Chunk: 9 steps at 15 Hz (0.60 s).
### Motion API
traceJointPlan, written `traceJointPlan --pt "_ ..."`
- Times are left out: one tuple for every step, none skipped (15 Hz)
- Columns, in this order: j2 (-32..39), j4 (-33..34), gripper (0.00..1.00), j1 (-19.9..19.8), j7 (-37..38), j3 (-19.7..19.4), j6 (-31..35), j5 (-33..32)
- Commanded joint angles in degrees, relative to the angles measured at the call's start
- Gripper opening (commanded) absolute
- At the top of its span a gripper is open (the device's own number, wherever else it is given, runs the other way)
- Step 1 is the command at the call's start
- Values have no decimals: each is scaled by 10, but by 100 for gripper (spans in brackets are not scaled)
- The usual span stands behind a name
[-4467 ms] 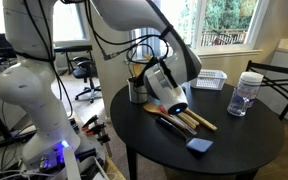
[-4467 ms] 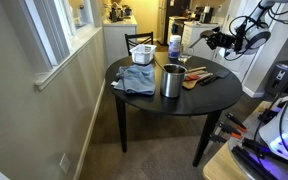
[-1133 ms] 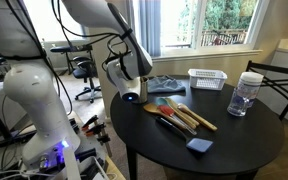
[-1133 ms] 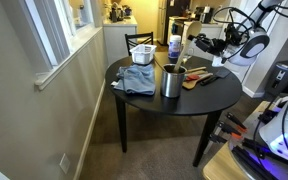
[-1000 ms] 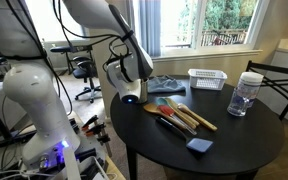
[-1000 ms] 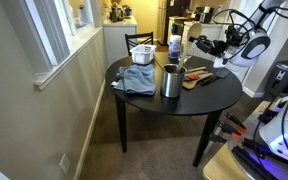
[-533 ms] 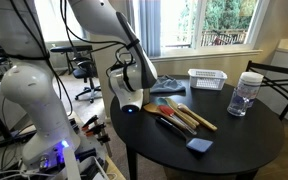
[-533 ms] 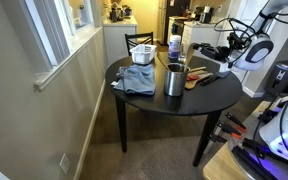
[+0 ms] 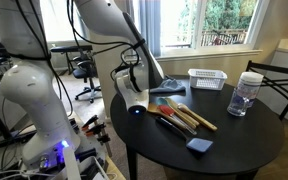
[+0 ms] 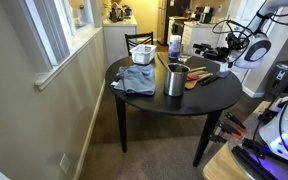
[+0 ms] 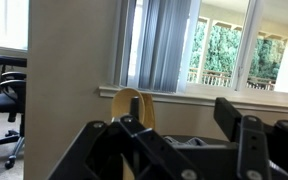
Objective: Put the wooden spoon in the silver can
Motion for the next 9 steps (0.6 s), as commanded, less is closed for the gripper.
traceJointPlan --pt "-15 13 100 -2 3 -4 23 -40" --pt "-20 17 100 -3 0 -7 33 -53" --pt "-22 22 100 -4 -3 -9 41 -64" --pt "-28 29 100 -5 -8 -14 58 -79" --pt "-31 34 100 -6 -13 -17 73 -93" --pt "-40 41 100 -7 -23 -22 98 -112" --pt "-44 47 100 -8 -31 -25 116 -126" --pt "-49 55 100 -11 -35 -29 133 -142" --pt "-54 60 100 -13 -39 -31 147 -154"
